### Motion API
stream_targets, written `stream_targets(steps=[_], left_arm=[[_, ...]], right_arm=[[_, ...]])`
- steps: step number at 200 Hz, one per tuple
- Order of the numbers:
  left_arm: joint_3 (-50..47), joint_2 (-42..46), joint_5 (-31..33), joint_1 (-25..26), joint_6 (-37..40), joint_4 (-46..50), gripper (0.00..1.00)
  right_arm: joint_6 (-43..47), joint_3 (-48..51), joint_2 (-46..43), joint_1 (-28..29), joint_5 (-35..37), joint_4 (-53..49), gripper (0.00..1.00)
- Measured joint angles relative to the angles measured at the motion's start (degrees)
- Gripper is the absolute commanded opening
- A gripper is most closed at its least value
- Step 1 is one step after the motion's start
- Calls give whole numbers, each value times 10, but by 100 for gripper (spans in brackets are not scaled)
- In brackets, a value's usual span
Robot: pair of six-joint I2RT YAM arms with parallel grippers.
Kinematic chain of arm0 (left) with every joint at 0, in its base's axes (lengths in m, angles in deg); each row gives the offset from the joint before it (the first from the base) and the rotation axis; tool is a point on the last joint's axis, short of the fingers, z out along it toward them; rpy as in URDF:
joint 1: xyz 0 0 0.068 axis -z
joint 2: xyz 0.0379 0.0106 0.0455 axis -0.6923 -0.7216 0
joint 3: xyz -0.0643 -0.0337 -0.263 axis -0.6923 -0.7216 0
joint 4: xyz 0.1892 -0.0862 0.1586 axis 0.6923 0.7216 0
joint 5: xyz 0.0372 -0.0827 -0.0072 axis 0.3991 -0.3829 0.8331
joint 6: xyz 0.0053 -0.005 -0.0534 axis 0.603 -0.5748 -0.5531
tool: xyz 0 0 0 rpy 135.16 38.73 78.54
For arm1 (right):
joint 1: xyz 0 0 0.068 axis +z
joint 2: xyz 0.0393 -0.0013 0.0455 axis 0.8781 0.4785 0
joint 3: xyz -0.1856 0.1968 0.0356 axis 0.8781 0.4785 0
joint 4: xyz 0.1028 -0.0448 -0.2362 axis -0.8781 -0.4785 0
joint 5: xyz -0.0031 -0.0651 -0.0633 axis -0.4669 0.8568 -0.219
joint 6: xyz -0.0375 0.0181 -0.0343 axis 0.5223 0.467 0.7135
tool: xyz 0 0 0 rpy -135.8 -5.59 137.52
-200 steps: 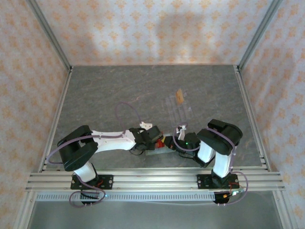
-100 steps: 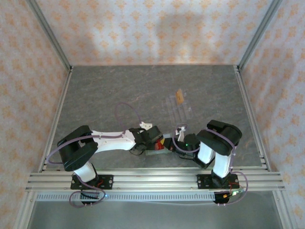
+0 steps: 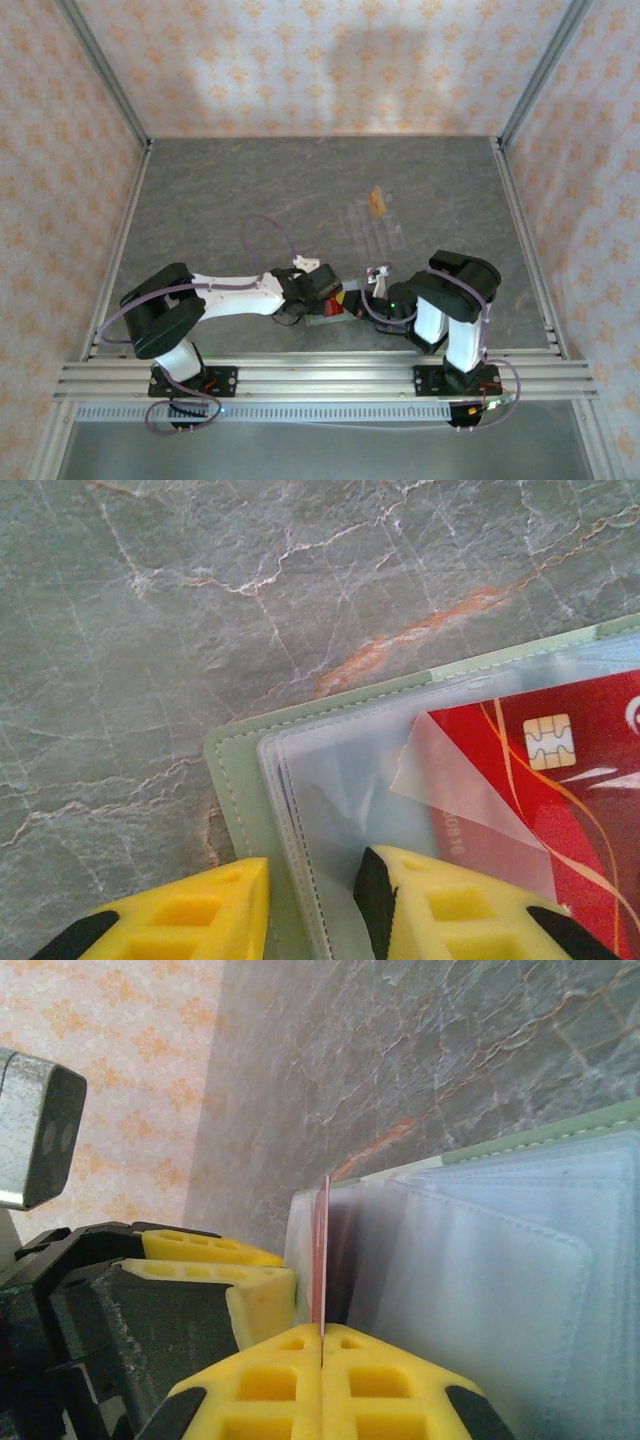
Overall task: Put the credit cards into the card holder
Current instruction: Insert the credit card into the card slot.
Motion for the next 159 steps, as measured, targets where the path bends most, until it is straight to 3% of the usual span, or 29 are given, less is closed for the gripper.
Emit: stream_targets(steps=[72, 159], left_arm=[[0, 1, 0, 0, 0, 0, 34], [-7, 23, 4, 0, 1, 22, 42]], right_arm=[[-2, -3, 10, 3, -2, 5, 0], [-3, -30, -34, 6, -5, -110, 0]])
